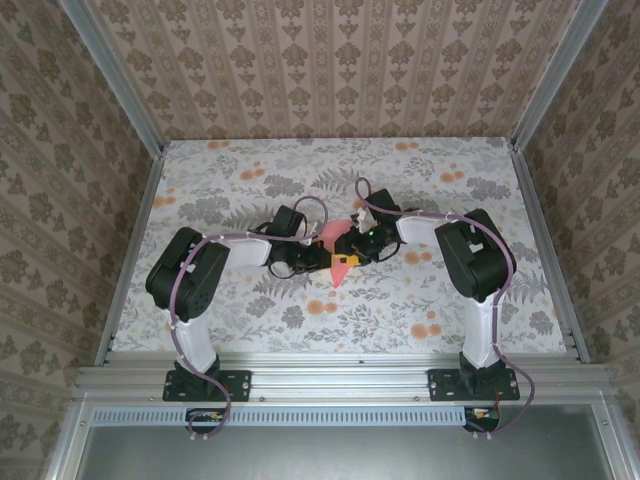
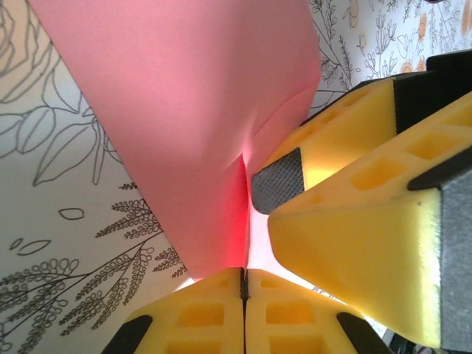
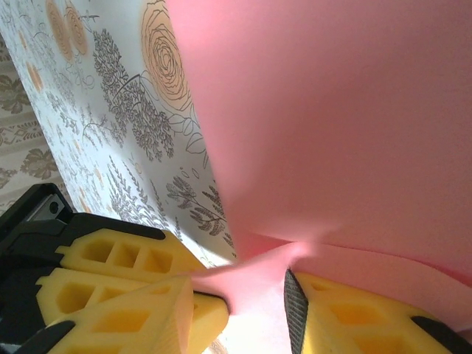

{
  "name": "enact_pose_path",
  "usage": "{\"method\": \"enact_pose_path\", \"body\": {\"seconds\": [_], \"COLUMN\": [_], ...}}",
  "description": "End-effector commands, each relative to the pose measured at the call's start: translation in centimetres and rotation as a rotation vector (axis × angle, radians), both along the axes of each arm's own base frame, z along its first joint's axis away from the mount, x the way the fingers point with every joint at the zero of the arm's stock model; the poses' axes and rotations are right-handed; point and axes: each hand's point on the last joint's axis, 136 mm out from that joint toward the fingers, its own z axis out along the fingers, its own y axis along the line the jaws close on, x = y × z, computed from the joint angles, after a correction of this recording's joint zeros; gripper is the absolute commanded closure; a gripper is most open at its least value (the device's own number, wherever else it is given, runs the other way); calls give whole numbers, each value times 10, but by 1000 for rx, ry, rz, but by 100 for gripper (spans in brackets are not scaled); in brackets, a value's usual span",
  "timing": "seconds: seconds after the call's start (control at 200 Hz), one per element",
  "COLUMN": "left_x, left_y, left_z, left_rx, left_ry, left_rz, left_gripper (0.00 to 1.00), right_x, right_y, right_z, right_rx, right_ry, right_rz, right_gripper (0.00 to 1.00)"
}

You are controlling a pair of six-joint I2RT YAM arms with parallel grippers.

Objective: Fold a paper plane with a square sheet of paper (pick it up from the middle)
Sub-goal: Third fold the triangle at the center of the table.

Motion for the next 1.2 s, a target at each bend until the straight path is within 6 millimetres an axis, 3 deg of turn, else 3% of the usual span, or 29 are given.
{"method": "enact_pose_path", "body": {"seconds": [0.0, 0.24, 0.515, 0.945, 1.2], "left_x": [7, 7, 9, 9, 10], "left_y": [4, 8, 7, 7, 8], "left_z": [-8, -18, -21, -26, -27], "left_rx": [43, 66, 77, 85, 90], "left_ry": [-17, -6, -5, 2, 2], "left_rz": [-4, -8, -19, -24, -22], "left_gripper": [94, 94, 93, 93, 93], "right_x": [-6, 2, 10, 10, 9], "right_y": [-11, -31, -31, -37, -44], "right_z": [7, 20, 19, -12, -20], "right_rx": [-33, -44, -41, -117, -167], "right_ry": [14, -26, -38, -5, 6], "right_rz": [-26, -70, -91, -83, -82], "right_gripper": [59, 59, 63, 68, 68]}}
